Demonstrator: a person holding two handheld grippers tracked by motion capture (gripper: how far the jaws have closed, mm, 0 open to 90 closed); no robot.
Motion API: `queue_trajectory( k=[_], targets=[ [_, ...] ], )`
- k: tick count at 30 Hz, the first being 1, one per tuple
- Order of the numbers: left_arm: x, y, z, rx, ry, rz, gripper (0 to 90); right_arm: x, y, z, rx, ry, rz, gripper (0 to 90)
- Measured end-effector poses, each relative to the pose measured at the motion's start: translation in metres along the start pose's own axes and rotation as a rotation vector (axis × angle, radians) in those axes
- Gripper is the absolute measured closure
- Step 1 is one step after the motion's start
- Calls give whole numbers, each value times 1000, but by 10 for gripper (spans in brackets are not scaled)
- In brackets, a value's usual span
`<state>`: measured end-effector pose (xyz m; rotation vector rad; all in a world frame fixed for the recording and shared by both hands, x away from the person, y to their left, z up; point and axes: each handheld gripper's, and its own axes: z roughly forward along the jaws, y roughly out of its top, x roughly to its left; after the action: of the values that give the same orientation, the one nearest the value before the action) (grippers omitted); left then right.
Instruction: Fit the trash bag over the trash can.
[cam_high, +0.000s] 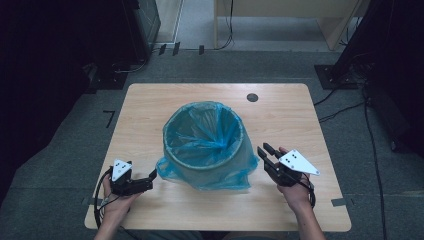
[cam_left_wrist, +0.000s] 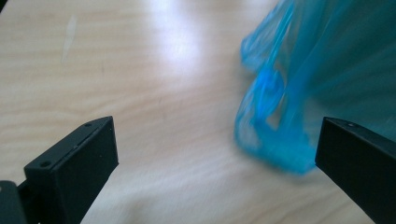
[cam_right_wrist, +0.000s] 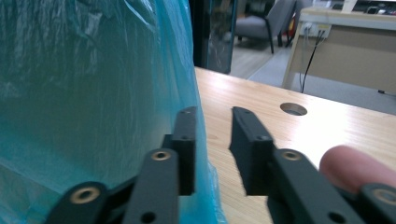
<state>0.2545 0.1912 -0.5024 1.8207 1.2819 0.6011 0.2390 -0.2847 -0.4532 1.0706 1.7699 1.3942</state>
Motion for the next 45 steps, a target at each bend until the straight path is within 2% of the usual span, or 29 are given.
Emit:
queue_trajectory(
  k=[1,3,6,8,10,13,15,18,22,24,28,35,41,45],
  targets=[
    [1,-2,-2,15,5,21,0,0,5,0,18,0,-13,774],
    [2,-4,-5,34,1,44,0,-1,15,-2,19,19,-27,807],
    [2,-10,-9,68,10,70,0,-3,29,-5,0,58,-15,891],
    [2,-13,-8,107,17,94,0,-5,37,-6,-11,81,-8,900],
    [2,-17,-7,137,16,101,0,-3,45,-4,-1,96,-46,900],
    [5,-21,-6,171,32,103,0,6,58,0,32,112,-123,900],
    [6,-22,-6,178,40,112,0,12,66,2,49,160,-165,900],
    [5,-22,-5,186,36,102,0,16,76,4,54,260,-184,900],
    [5,-22,-3,197,27,75,0,17,86,4,14,317,-217,900],
    [5,-22,-3,197,25,75,0,15,90,5,7,351,-232,900],
    [5,-22,-2,197,29,74,0,15,99,7,-5,419,-333,900],
    [4,-21,-2,196,34,70,0,26,126,16,44,566,-468,900],
    [4,-21,-1,196,31,71,0,39,144,31,64,695,-580,900],
    [4,-21,-1,197,30,72,0,53,153,44,90,763,-661,900]
  ],
)
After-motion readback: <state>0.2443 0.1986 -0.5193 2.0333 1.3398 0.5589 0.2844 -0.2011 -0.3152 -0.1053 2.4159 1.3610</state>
